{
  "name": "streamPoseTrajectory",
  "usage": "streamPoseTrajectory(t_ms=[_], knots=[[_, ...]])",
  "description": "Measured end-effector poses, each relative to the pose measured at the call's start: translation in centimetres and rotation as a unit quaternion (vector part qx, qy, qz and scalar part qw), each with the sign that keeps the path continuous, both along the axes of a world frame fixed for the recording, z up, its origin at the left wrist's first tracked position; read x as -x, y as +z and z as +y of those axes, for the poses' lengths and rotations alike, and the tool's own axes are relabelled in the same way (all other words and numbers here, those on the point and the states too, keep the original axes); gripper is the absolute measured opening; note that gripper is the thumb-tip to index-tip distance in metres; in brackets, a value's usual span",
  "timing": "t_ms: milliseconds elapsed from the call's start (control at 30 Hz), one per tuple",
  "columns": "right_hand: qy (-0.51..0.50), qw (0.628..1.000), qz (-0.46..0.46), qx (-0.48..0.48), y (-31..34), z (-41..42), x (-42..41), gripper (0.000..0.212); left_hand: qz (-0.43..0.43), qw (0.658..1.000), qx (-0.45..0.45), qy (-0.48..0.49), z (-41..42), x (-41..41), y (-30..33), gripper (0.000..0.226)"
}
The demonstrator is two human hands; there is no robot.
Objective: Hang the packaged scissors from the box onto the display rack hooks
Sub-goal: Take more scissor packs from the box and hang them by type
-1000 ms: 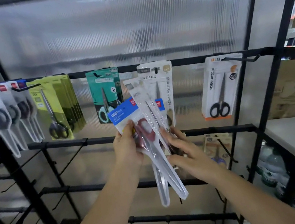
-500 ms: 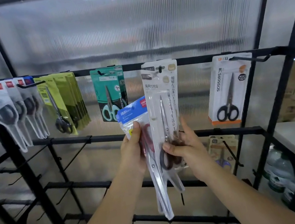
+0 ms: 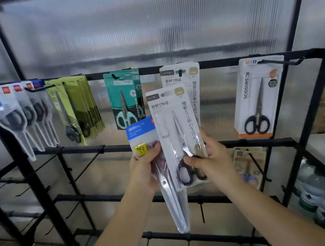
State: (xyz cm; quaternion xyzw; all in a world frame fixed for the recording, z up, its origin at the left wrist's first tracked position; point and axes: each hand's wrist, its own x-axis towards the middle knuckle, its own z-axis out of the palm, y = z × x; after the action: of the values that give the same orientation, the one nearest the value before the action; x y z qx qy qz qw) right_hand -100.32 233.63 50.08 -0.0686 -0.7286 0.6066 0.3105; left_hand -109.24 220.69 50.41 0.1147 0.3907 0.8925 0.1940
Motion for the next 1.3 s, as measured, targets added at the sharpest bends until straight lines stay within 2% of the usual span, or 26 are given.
streamPoseTrajectory(t_ms=[67, 167, 300, 433, 600, 733, 833, 933, 1100, 1300], knots=[[-0.025, 0.999, 0.018, -0.009, -0.4, 0.0, -0.5, 0.068, 0.0, 1.0, 0.005, 0.019, -0.3, 0.3, 0.1, 0.009], [-0.054, 0.997, 0.038, -0.026, -0.8, 0.0, -1.5, 0.074, -0.006, 0.999, 0.001, 0.037, -1.1, 0.7, 0.4, 0.038], [-0.086, 0.992, 0.069, -0.055, -0.7, -0.4, -2.6, 0.078, -0.025, 0.998, -0.007, 0.063, -1.3, 1.0, 0.7, 0.025], [-0.097, 0.987, 0.096, -0.089, 0.6, -0.8, -3.1, 0.083, 0.01, 0.998, -0.027, 0.047, -1.5, 1.0, 1.4, 0.029], [-0.095, 0.988, 0.075, -0.097, 2.3, -1.1, -3.2, 0.085, 0.03, 0.998, -0.03, 0.042, -2.2, 1.2, 1.8, 0.03], [-0.09, 0.988, 0.051, -0.112, 2.3, -1.4, -3.4, 0.082, 0.016, 0.998, -0.052, 0.032, -2.6, 1.4, 2.1, 0.014], [-0.097, 0.987, 0.043, -0.122, 2.5, -1.2, -3.2, 0.082, 0.029, 0.998, -0.032, 0.051, -2.9, 1.6, 2.3, 0.012], [-0.098, 0.987, 0.052, -0.12, 2.7, -1.2, -3.1, 0.081, 0.048, 0.996, -0.015, 0.067, -3.5, 1.8, 2.2, 0.018], [-0.082, 0.989, 0.113, -0.054, 2.0, -1.2, -3.2, 0.076, 0.035, 0.995, -0.03, 0.086, -4.3, 2.1, 1.8, 0.017], [-0.084, 0.991, 0.075, -0.076, 3.9, -1.5, -3.9, 0.08, 0.025, 0.995, -0.028, 0.088, -4.8, 2.5, 1.4, 0.027]])
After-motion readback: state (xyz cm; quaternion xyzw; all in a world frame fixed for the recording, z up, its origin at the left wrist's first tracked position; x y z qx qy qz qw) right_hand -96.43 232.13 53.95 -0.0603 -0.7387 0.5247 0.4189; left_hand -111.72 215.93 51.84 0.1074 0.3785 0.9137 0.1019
